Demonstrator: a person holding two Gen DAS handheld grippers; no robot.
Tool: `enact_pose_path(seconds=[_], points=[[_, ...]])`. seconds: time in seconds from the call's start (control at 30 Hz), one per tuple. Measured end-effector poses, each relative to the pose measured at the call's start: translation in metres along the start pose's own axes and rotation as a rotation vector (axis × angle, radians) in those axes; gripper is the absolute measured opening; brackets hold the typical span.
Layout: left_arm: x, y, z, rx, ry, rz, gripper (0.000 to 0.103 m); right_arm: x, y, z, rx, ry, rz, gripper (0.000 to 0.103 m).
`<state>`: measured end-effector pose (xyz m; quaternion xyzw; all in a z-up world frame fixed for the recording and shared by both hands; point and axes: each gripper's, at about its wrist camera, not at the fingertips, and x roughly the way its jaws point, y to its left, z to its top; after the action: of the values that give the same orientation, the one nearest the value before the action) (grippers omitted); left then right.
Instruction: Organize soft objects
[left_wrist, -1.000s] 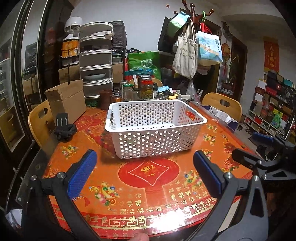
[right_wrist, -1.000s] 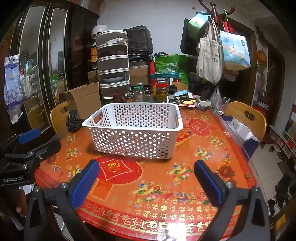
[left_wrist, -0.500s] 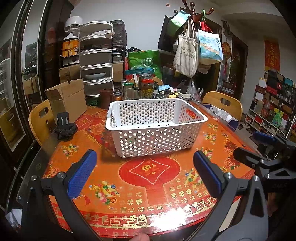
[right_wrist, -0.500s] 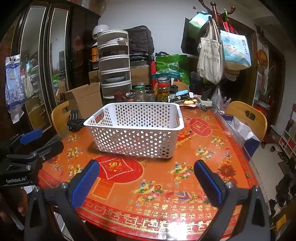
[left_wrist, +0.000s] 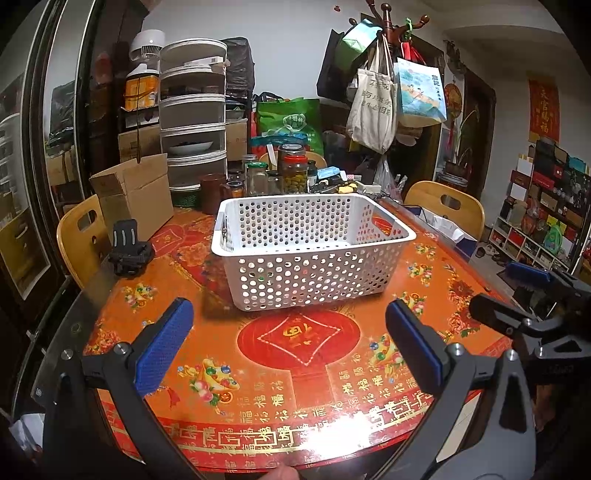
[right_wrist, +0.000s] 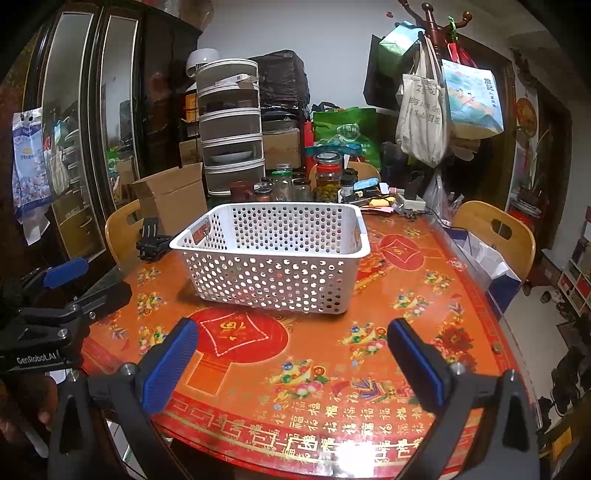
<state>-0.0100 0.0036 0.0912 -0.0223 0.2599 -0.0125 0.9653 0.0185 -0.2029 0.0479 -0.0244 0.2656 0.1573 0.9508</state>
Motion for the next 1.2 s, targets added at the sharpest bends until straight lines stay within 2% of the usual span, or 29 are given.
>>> enact_pose_path(seconds=[1.2], points=[[0.0052,0.003,-0.0069,-0.007,0.009,-0.003,0.103,-0.001,0.0001,-0.0012,0.004,0.001,0.01,0.102]])
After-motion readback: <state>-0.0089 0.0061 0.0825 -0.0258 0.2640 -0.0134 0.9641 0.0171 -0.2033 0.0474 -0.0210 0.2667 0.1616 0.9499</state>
